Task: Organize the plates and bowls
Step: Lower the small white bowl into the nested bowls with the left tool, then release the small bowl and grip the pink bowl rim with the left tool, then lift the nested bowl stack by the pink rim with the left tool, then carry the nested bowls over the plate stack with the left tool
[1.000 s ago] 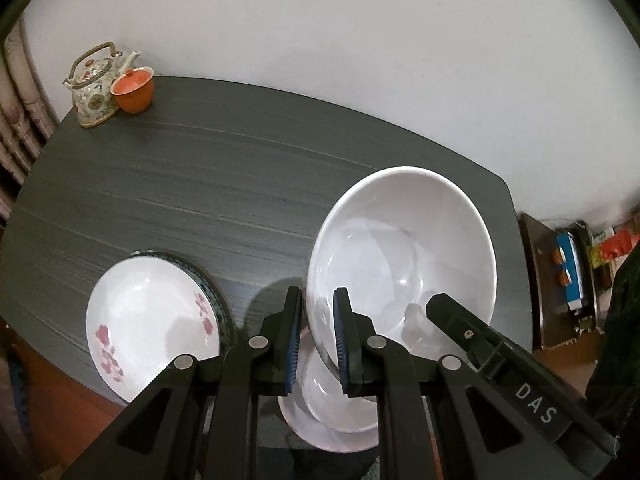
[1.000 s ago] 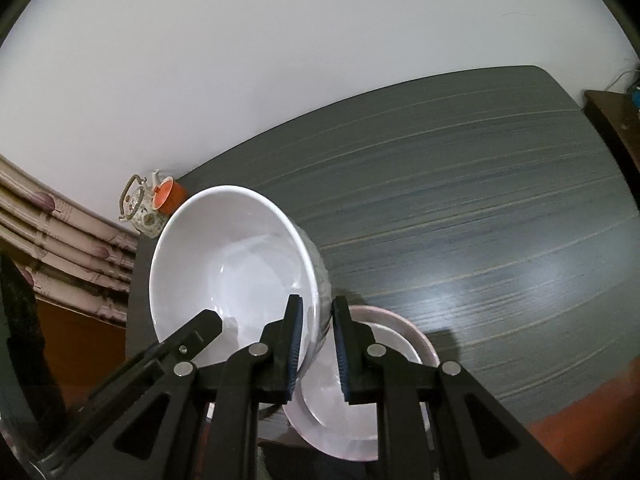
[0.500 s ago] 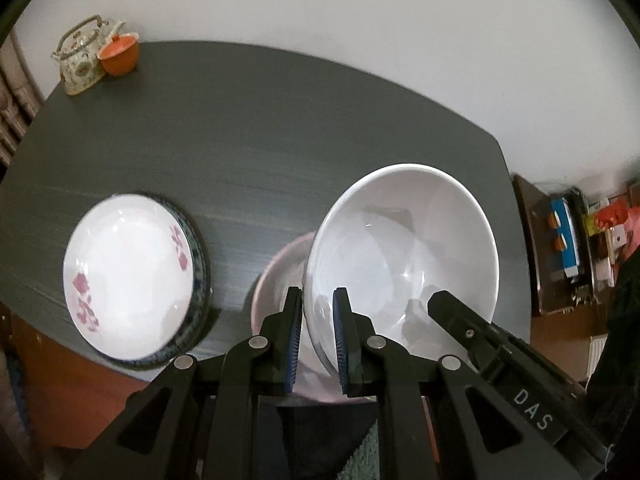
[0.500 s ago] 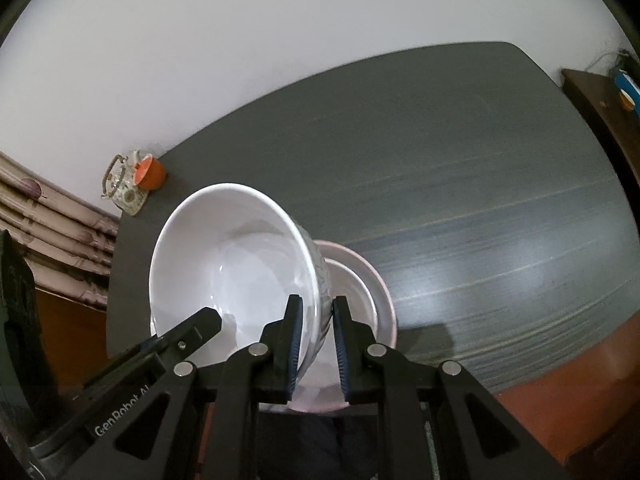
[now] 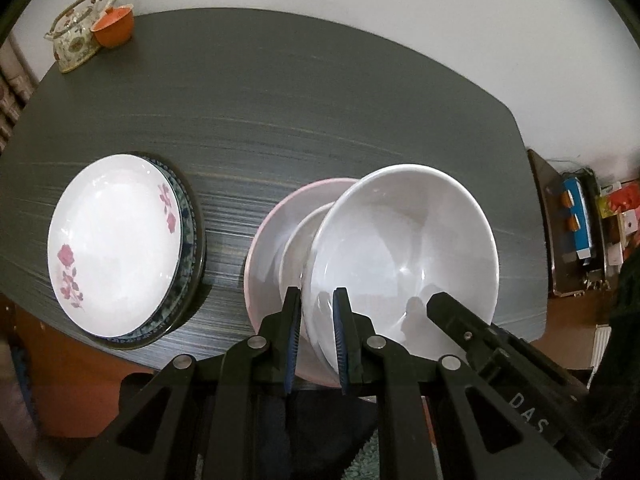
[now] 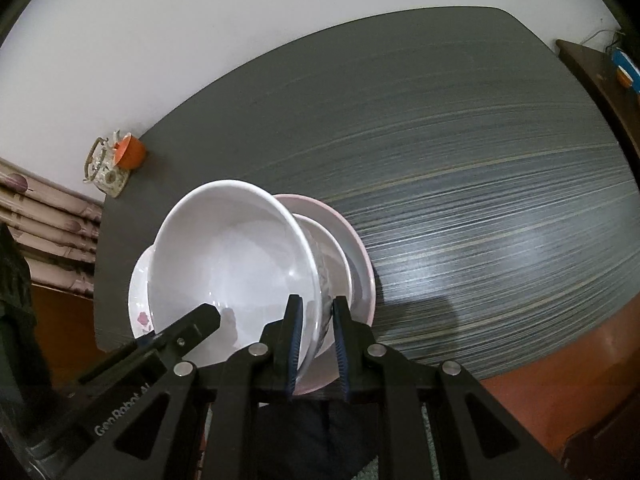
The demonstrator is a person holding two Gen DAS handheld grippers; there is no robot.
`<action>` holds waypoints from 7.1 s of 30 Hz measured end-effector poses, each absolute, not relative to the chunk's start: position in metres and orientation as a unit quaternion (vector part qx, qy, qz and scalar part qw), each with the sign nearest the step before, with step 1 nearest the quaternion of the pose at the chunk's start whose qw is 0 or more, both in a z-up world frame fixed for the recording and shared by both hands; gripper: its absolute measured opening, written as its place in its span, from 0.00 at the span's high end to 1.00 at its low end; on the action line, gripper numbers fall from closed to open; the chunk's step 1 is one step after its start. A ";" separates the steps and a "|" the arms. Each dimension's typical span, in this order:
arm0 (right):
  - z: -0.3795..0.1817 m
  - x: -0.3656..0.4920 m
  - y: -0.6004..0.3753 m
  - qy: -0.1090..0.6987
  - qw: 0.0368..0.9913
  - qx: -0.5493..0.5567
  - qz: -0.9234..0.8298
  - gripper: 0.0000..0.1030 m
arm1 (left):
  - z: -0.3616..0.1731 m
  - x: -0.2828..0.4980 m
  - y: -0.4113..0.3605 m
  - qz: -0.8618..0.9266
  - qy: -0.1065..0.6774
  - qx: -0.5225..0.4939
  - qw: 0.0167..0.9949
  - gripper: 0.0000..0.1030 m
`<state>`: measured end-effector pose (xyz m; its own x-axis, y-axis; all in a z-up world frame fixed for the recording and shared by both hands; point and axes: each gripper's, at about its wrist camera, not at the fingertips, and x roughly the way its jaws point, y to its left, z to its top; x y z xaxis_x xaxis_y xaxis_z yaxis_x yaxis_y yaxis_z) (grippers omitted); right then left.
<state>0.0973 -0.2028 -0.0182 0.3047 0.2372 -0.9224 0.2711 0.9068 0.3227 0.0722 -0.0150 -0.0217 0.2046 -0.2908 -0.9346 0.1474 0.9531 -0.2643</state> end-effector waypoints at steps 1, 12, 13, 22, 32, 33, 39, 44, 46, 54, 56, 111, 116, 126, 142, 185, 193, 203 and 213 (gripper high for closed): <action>-0.020 0.098 -0.202 0.592 0.777 0.215 -0.011 0.84 | -0.024 0.073 -0.014 -0.141 0.616 -0.058 0.773 0.87; -0.034 0.099 -0.208 0.605 0.768 0.208 -0.013 0.82 | -0.042 0.079 -0.030 -0.131 0.626 -0.049 0.767 0.87; -0.035 0.099 -0.208 0.606 0.768 0.208 -0.013 0.82 | -0.044 0.080 -0.030 -0.131 0.628 -0.050 0.766 0.87; -0.039 0.104 -0.212 0.610 0.766 0.204 -0.012 0.82 | -0.050 0.079 -0.032 -0.130 0.630 -0.045 0.765 0.87; -0.037 0.103 -0.209 0.608 0.768 0.200 -0.014 0.81 | -0.051 0.078 -0.032 -0.129 0.627 -0.045 0.767 0.87; -0.038 0.104 -0.209 0.608 0.768 0.200 -0.014 0.81 | -0.051 0.078 -0.032 -0.129 0.627 -0.045 0.767 0.87; -0.037 0.104 -0.209 0.615 0.764 0.197 0.003 0.75 | -0.047 0.080 -0.030 -0.129 0.621 -0.049 0.772 0.84; -0.036 0.102 -0.208 0.612 0.769 0.185 0.009 0.73 | -0.043 0.080 -0.026 -0.132 0.610 -0.048 0.780 0.76; -0.034 0.100 -0.209 0.611 0.770 0.184 0.014 0.72 | -0.041 0.081 -0.023 -0.135 0.609 -0.051 0.780 0.76; -0.020 0.089 -0.230 0.587 0.782 0.206 0.025 0.67 | -0.037 0.078 -0.013 -0.137 0.594 -0.051 0.791 0.70; -0.017 0.086 -0.240 0.579 0.785 0.217 0.024 0.67 | -0.034 0.076 -0.011 -0.139 0.587 -0.056 0.795 0.70; -0.051 0.079 -0.265 0.588 0.773 0.235 0.017 0.67 | -0.071 0.085 0.067 -0.096 0.624 -0.166 0.758 0.26; -0.053 0.079 -0.266 0.590 0.772 0.236 0.019 0.67 | -0.071 0.089 0.062 -0.098 0.627 -0.156 0.757 0.27; -0.056 0.080 -0.272 0.590 0.768 0.248 0.025 0.67 | -0.074 0.095 0.054 -0.103 0.634 -0.139 0.754 0.38; -0.060 0.088 -0.262 0.590 0.773 0.233 0.009 0.70 | -0.084 0.112 0.028 -0.125 0.642 -0.132 0.745 0.69; -0.070 0.107 -0.241 0.573 0.782 0.243 -0.011 0.90 | -0.078 0.102 -0.006 -0.137 0.617 -0.108 0.767 0.94; -0.070 0.107 -0.239 0.573 0.783 0.242 -0.012 0.90 | -0.077 0.099 -0.009 -0.135 0.612 -0.104 0.773 0.94; -0.068 0.106 -0.239 0.569 0.786 0.243 -0.013 0.90 | -0.076 0.098 -0.011 -0.133 0.607 -0.107 0.776 0.94; -0.061 0.107 -0.237 0.565 0.790 0.238 -0.011 0.90 | -0.071 0.098 -0.006 -0.133 0.599 -0.111 0.782 0.94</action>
<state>0.1073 -0.2366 -0.0609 0.3611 0.2512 -0.8981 0.2870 0.8863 0.3633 0.0982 -0.0060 -0.0712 0.2466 -0.3404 -0.9074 0.0755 0.9402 -0.3322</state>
